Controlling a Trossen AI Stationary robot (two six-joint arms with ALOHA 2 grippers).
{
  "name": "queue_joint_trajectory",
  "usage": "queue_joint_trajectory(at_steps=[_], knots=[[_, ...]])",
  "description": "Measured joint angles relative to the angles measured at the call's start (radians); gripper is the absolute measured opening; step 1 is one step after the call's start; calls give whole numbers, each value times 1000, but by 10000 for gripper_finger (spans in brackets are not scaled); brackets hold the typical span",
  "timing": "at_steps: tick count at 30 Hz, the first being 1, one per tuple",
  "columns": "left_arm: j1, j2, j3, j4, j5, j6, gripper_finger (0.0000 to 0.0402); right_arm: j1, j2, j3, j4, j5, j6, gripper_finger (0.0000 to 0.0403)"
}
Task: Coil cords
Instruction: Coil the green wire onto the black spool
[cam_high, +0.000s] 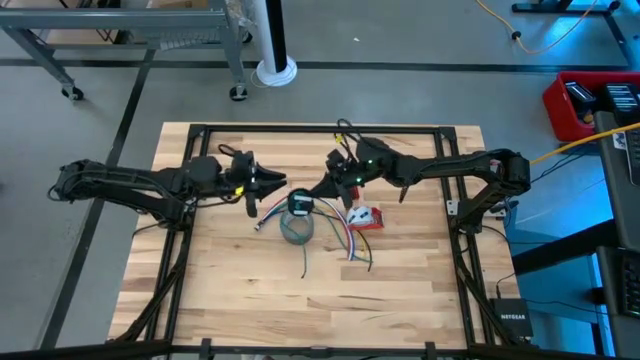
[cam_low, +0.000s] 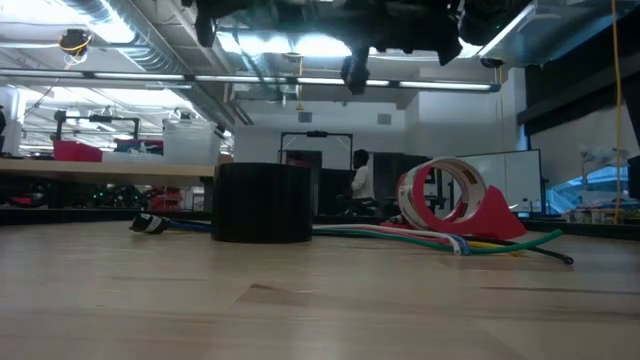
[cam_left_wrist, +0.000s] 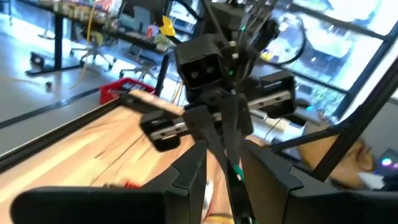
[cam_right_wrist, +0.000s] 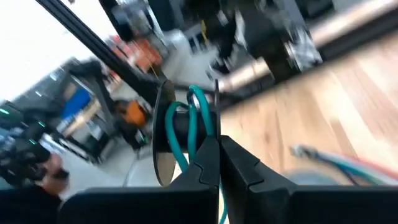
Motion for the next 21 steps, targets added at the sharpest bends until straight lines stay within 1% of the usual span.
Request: queue_joint_trajectory(at_steps=[5,9,14,17,21], knots=[[8,35,0,-101,2,-23,92,0,0,0,-212,0,-101,3],[8,86,0,-160,9,-35,86,0,0,0,-335,-1,-191,3],[8,193,0,-119,106,-30,79,1,0,52,-501,-18,-278,3],[8,259,0,-89,128,-26,77,1,0,88,-571,-27,-324,3],[8,312,0,-66,129,-20,76,1,0,110,-645,-34,-377,3]])
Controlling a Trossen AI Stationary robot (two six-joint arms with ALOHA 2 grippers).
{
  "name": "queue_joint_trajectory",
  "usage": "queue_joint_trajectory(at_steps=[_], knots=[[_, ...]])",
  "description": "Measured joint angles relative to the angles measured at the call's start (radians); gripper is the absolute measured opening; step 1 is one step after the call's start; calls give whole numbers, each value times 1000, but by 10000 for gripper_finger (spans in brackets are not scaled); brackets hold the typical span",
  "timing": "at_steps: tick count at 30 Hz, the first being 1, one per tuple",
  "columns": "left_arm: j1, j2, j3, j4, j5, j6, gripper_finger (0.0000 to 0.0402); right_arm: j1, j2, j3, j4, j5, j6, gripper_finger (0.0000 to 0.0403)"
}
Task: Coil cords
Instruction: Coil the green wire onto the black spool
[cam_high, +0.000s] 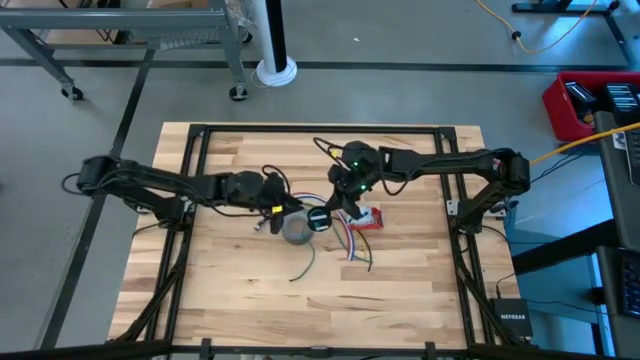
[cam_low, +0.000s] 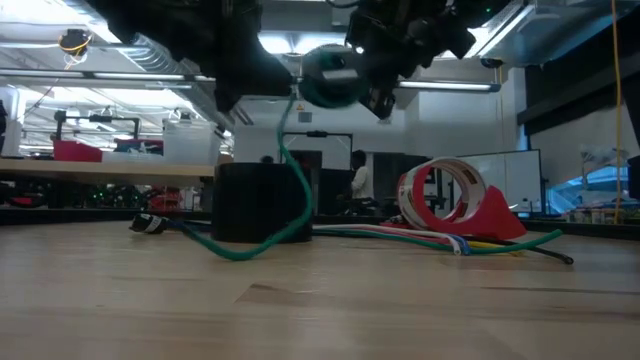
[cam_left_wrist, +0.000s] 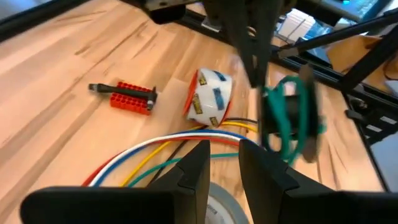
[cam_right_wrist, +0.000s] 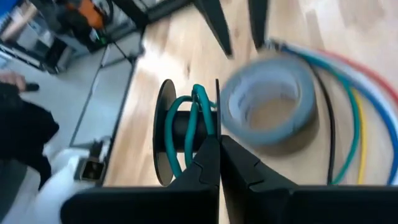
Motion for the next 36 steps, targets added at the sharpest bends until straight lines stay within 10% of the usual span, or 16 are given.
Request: queue_joint_trajectory(at_steps=[36], knots=[[-2,252,114,206,181,64,76,66,0,-1,-143,35,-116,3]])
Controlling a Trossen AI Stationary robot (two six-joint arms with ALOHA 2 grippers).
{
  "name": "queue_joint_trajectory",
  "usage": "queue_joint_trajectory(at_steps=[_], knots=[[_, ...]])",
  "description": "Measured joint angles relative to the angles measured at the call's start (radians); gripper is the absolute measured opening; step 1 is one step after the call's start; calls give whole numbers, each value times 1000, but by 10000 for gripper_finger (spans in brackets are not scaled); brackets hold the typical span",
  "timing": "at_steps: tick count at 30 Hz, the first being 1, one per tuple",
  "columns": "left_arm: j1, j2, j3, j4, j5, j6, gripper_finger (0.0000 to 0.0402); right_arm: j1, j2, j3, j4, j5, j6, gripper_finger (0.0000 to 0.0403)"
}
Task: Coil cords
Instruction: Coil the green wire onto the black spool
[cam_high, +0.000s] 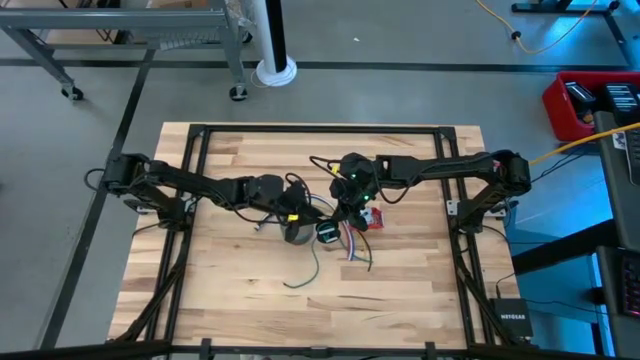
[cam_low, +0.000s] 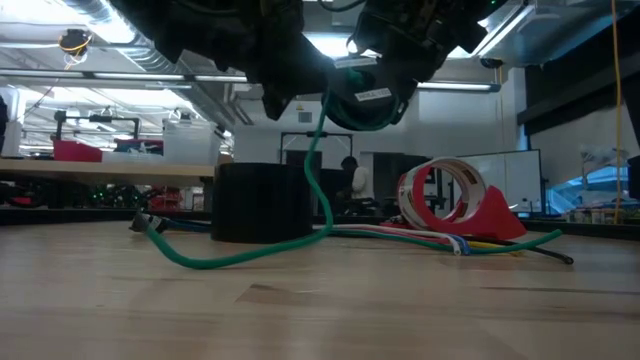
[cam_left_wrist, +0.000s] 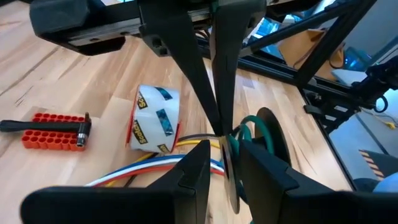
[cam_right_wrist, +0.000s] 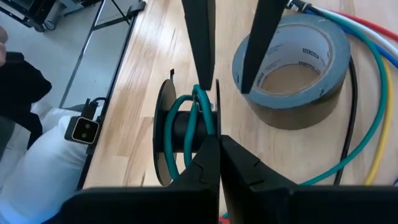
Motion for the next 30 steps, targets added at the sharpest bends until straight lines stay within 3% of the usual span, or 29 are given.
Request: queue_joint_trajectory(at_steps=[16,26,30], knots=[[-1,14,0,5,34,-44,75,0,0,0,18,0,-15,3],[0,21,1,5,41,-36,8,0,0,-1,49,0,-13,3],[3,22,1,7,28,-26,4,0,0,-1,49,0,-3,3]])
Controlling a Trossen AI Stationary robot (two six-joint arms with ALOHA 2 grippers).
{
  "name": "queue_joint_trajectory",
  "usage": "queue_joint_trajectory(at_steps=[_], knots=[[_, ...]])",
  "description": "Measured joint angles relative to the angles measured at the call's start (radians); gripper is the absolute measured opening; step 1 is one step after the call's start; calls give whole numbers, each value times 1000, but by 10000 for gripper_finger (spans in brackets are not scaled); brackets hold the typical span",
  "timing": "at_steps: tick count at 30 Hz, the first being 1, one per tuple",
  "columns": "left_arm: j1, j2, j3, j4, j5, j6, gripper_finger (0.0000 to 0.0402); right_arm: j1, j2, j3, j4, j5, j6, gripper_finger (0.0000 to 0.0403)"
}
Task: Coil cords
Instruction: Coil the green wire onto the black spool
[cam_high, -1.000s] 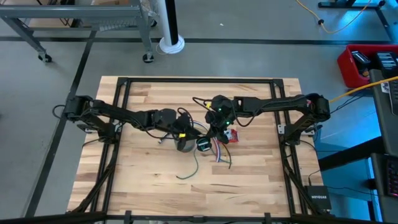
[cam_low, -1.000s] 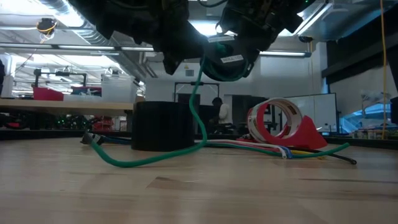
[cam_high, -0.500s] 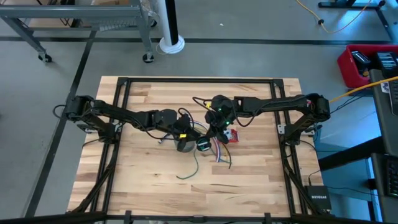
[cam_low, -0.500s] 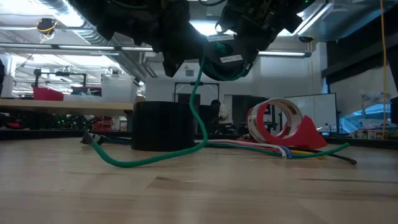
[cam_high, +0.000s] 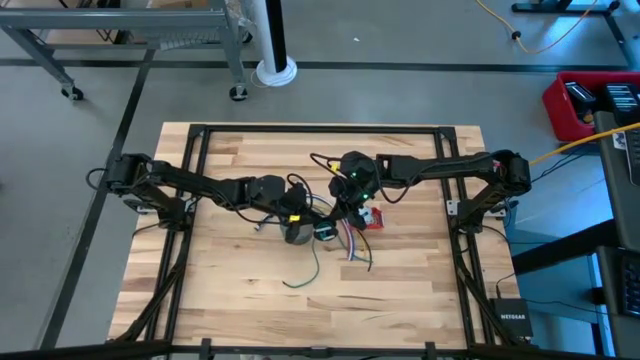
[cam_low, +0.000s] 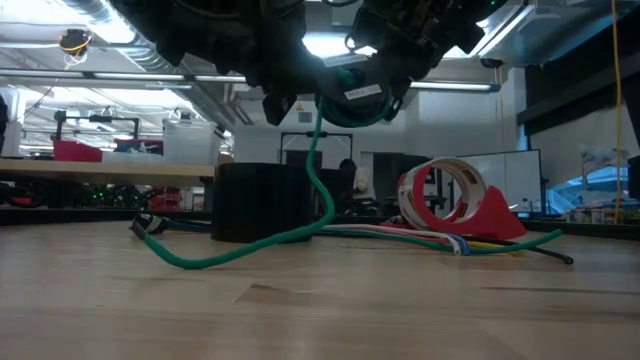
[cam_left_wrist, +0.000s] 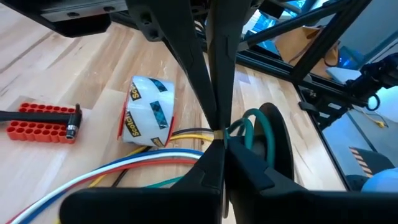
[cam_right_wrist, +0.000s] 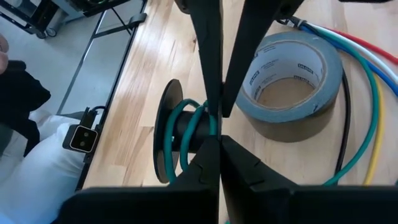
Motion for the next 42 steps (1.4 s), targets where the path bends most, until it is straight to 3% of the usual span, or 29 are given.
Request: queue_joint_trajectory(at_steps=[10,16,31,37,42], knots=[[10,-9,0,22,-74,-23,1,-12,-1,44,6,29,80,41],[10,-31,-1,39,-130,-28,0,-41,-15,80,9,48,118,44],[11,-178,-1,50,-454,70,0,-121,-211,80,-2,106,173,44],[10,-263,-2,45,-506,158,0,-119,-218,12,14,116,191,44],[5,-349,-1,49,-549,214,0,-124,-220,-100,174,141,250,44]])
